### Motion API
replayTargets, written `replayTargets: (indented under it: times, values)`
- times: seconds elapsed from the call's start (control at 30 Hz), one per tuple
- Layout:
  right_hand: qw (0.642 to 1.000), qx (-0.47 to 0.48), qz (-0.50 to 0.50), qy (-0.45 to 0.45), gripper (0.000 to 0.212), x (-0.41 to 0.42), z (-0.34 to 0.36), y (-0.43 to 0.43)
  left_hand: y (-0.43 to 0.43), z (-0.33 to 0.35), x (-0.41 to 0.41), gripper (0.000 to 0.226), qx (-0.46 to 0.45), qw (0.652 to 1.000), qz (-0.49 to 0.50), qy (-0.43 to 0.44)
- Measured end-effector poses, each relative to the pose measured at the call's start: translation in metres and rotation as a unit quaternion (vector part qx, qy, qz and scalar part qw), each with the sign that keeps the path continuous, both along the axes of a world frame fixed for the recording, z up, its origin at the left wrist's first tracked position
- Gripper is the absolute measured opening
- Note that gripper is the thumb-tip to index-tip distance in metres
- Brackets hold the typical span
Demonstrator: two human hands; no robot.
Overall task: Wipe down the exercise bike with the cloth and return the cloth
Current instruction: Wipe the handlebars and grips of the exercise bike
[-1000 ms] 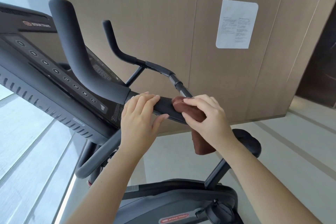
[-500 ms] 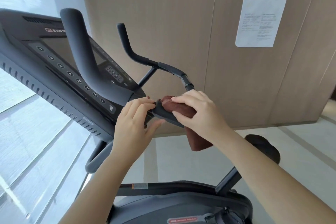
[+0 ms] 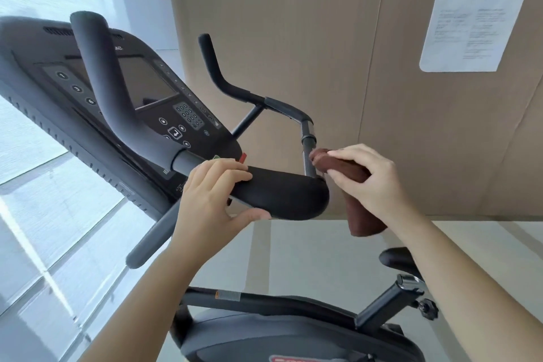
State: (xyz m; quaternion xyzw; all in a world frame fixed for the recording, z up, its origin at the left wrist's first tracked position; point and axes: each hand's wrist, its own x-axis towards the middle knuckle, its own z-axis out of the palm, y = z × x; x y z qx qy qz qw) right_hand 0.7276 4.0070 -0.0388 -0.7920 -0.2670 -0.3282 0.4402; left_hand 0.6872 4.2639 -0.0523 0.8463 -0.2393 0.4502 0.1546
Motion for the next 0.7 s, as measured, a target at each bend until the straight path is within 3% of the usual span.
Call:
replayTargets:
  times: [0.07,0.23,0.47,0.7]
  values:
    - [1.0,0.011,0.026,-0.001,0.026,0.013,0.01,0.015,-0.003,-0.001,0.0,0.066,-0.005,1.0,0.012,-0.009]
    - [0.987,-0.11,0.11,0.034,0.026,0.021,-0.003,0.031,-0.008,-0.002,0.001,0.067,-0.026,0.999,0.021,-0.021]
    - [0.991,-0.068,0.11,-0.031,0.027,0.01,-0.024,0.002,-0.012,0.0,-0.003,0.066,-0.058,0.998,0.027,0.001]
    - [0.987,-0.082,0.135,-0.028,0.025,0.022,0.026,0.027,-0.017,0.003,-0.012,0.067,-0.082,0.995,0.04,0.033]
